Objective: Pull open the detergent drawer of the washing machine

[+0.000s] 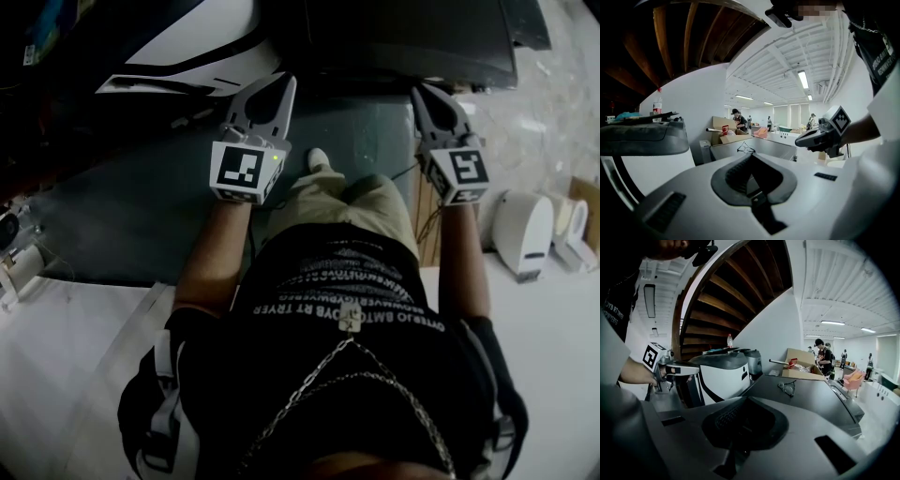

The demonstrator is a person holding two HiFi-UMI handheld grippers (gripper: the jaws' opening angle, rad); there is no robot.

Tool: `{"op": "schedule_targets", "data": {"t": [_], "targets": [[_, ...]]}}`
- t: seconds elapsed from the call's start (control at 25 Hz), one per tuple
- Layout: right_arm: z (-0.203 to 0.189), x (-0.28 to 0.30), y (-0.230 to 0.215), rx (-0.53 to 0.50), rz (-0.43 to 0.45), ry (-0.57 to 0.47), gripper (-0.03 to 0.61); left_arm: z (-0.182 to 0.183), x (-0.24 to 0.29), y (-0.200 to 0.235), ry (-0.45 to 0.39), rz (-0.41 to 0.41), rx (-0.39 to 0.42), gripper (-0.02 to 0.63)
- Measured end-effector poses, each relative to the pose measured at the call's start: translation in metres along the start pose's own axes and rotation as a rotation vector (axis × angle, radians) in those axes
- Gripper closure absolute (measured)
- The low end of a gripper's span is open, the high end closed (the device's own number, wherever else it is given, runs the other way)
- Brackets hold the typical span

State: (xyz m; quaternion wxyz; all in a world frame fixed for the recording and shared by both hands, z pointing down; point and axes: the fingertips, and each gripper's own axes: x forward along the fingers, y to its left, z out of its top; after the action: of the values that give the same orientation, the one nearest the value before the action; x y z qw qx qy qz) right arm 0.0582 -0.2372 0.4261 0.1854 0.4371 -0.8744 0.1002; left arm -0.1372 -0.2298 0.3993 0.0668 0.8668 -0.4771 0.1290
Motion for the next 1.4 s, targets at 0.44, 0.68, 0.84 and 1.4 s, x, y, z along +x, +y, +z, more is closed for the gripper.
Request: {"op": "schedule_targets", "data": {"t": [0.44, 0.68, 0.84, 1.4], "targets": [[-0.027, 0.036, -0.006, -0.028, 0.062, 0.082, 0.575, -0.063, 0.038, 0.008, 0.147, -0.035, -0.003, 0.611], [-0.058, 0.046, -0.029, -0.004, 0.075, 0.141, 0.575, -0.087, 0.06, 0.002, 0.212, -0.041, -0.018, 0.611], [-0.078, 0.052, -0.036, 0.003, 0.097, 0.183, 0.574, -0.102, 0.07, -0.003, 0.253, -0.043, -0.028, 0.609], [-0.137, 0.079, -0.04, 0.019, 0.178, 0.319, 0.572, -0.158, 0.089, -0.004, 0.375, -0.044, -0.054, 0.599]]}}
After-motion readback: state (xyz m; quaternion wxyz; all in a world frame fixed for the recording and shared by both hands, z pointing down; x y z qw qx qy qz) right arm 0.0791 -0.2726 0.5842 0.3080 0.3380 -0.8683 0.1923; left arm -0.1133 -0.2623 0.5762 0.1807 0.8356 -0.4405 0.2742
